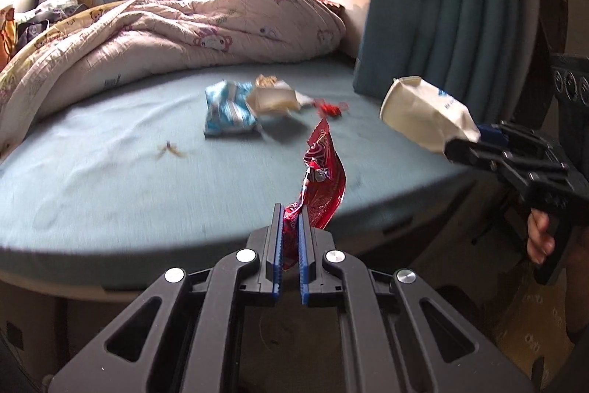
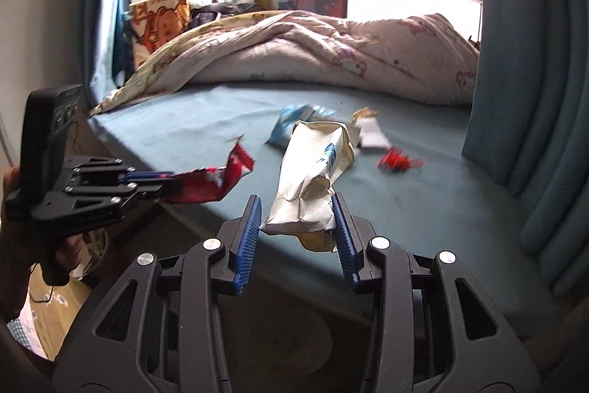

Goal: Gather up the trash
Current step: 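Lower both held items into the white wastebasket and open both tools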

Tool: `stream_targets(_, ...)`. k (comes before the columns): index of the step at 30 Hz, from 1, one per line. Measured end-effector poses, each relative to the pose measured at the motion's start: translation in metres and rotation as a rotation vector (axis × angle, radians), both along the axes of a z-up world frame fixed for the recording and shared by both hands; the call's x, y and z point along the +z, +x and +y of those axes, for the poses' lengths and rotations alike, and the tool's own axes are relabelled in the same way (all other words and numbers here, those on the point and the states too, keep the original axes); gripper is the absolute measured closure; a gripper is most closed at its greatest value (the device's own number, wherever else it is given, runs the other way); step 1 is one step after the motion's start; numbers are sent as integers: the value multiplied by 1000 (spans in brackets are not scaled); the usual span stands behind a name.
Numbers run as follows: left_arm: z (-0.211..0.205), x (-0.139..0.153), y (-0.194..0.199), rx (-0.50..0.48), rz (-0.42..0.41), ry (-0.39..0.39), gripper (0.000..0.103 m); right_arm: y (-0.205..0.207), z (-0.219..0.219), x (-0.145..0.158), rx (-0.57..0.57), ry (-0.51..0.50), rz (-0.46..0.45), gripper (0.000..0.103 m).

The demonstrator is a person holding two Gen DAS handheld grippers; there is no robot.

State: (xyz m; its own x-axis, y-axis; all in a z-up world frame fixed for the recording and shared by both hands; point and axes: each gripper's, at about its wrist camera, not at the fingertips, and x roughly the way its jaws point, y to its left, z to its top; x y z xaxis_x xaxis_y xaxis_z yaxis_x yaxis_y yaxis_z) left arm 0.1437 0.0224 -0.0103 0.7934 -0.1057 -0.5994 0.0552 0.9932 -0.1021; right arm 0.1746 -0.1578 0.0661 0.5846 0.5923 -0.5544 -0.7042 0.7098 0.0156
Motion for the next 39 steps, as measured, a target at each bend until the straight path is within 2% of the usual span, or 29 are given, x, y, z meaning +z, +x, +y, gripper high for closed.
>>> stream_targets(3,-8,-18,-20,-3,25,5,97,-31,-8,-25,2,-7,20,67)
stream_targets(7,-17,-56,-35,7,87,20,97,-67,-10,-75,14,-93,17,67)
stream_targets(15,-26,-149,-39,-22,194,-22,97,-77,-23,-165,9,-111,166,67)
stream_targets(20,-29,-202,-26,-50,259,-32,97,-69,-22,-205,15,-132,212,67)
stream_targets(26,-24,-269,8,-59,343,-45,97,-34,-16,-254,4,-151,291,67)
stream_targets(31,-23,-313,39,-86,391,-47,97,-4,-8,-295,-3,-187,364,67)
stream_targets(36,-31,-357,74,-130,451,5,97,14,-1,-319,-9,-199,408,67)
stream_targets(39,-33,-375,85,-137,486,0,97,21,0,-326,-19,-199,428,67)
